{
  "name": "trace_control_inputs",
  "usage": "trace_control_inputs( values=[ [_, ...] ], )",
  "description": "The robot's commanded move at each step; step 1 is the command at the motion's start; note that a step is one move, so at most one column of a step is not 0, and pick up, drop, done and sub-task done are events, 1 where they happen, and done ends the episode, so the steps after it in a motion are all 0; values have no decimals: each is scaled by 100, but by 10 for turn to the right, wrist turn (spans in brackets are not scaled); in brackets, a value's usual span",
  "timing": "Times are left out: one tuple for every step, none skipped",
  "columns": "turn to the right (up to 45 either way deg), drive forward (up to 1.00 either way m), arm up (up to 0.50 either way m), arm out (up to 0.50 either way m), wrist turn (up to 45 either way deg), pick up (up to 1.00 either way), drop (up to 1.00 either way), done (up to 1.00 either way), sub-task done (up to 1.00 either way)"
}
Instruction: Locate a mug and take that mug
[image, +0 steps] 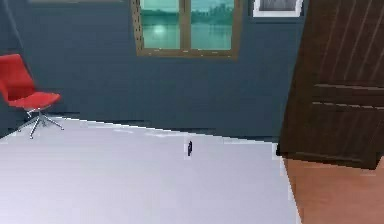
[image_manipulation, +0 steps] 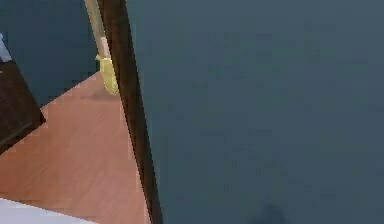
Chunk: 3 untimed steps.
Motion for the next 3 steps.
trace_control_inputs(
  values=[
    [330, 0, 0, 0, 0, 0, 0, 0, 0],
    [0, 90, 0, 0, 0, 0, 0, 0, 0],
    [450, 0, 0, 0, 0, 0, 0, 0, 0]
  ],
)
